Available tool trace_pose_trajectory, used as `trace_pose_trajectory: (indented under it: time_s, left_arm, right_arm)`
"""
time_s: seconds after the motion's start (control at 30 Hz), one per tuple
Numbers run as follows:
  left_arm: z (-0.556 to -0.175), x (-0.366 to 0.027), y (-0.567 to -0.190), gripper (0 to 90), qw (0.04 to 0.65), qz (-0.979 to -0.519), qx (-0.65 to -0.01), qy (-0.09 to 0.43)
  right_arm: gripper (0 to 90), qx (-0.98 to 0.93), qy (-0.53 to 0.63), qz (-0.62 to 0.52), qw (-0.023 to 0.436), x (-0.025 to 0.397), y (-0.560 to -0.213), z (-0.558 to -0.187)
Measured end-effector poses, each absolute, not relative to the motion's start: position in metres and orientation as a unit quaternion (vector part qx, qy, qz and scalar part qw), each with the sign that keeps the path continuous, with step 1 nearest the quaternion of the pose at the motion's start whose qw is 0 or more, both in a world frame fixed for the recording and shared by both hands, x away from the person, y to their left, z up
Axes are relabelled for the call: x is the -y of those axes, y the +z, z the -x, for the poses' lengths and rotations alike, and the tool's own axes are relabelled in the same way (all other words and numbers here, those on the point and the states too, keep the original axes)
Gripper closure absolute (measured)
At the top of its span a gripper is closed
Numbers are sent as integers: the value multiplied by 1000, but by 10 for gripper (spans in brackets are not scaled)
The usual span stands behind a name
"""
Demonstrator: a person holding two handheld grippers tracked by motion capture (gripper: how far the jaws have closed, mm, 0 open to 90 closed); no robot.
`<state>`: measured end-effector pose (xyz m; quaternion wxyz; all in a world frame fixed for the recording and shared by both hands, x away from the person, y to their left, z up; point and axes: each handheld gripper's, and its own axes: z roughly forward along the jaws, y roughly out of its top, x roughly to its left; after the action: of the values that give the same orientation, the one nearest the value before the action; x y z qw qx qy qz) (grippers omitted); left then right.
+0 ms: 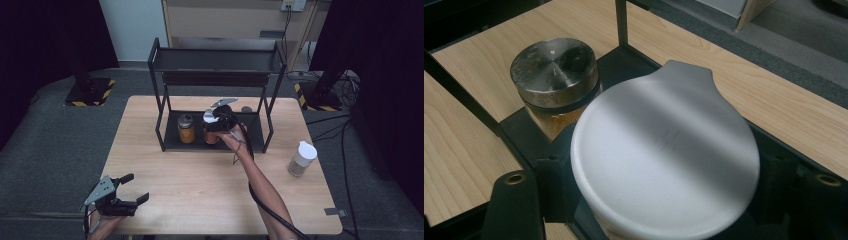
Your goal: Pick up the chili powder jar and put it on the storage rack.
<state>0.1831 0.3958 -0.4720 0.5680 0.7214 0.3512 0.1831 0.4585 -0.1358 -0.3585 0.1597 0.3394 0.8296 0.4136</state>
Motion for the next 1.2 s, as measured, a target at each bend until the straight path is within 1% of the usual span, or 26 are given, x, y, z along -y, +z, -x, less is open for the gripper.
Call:
trace_pose_trajectory:
  time_s: [0.57, 0.93, 1.03, 1.2]
  left_arm:
    - [-183, -396, -472, 33, 568, -722, -351, 183]
    - [-183, -396, -472, 34, 568, -722, -349, 182]
    - [-183, -396, -472, 34, 568, -723, -348, 182]
    - [-184, -395, -472, 34, 568, -723, -348, 182]
  right_arm:
    - [307, -829, 415, -343, 151, 139, -365, -466]
    - [299, -824, 426, -340, 156, 142, -372, -462]
    - [250, -821, 430, -339, 159, 143, -374, -460]
    - [128, -807, 455, -344, 152, 153, -377, -459]
